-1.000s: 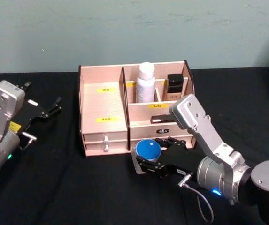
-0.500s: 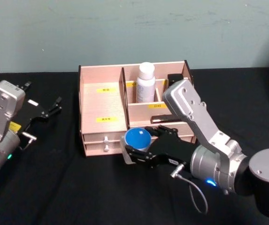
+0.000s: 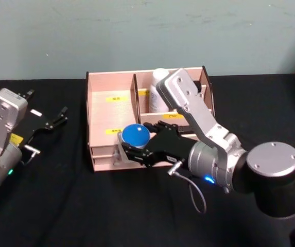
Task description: Pick up the facial cleanser and watermelon frost from the table and place them into the tiered storage box.
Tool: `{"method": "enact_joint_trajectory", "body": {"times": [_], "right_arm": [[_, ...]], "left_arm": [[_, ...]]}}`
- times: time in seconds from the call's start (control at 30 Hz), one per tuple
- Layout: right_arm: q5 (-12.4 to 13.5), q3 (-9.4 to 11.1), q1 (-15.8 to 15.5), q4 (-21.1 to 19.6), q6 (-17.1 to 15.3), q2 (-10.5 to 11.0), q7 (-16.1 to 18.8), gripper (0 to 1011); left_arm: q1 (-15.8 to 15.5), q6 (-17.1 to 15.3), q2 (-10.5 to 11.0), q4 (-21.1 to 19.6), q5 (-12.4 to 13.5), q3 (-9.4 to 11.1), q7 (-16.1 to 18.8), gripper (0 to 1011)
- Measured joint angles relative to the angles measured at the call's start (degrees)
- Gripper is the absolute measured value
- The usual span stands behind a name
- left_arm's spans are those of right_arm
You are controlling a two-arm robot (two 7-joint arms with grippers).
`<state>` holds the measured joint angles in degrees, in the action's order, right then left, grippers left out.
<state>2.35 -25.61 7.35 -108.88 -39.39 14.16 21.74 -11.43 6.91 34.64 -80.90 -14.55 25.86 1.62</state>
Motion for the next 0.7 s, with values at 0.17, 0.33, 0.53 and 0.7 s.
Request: {"method": "enact_joint_trajectory", "body": {"times": [0.17, 0.33, 0.53, 0.7], "right_arm": [[-0.6, -0.6, 2.1, 2.1, 0.0, -1.5, -0.1, 723], [-1.4, -1.5, 4.5, 4.3, 0.0, -3.3, -0.1, 723], [-2.7, -2.2, 7.0, 7.4, 0.3, -5.4, -0.8, 723], [-3.8, -2.3, 8.8, 10.1, 0.5, -7.0, -1.3, 723]], "left_arm": [[0.0, 0.0, 0.0, 0.0, 0.0, 0.0, 0.0, 1001], [0.0, 0.0, 0.0, 0.0, 0.0, 0.0, 0.0, 1001], [0.0, 0.0, 0.0, 0.0, 0.0, 0.0, 0.0, 1001], [0.0, 0.0, 0.0, 0.0, 0.0, 0.0, 0.0, 1001]]}}
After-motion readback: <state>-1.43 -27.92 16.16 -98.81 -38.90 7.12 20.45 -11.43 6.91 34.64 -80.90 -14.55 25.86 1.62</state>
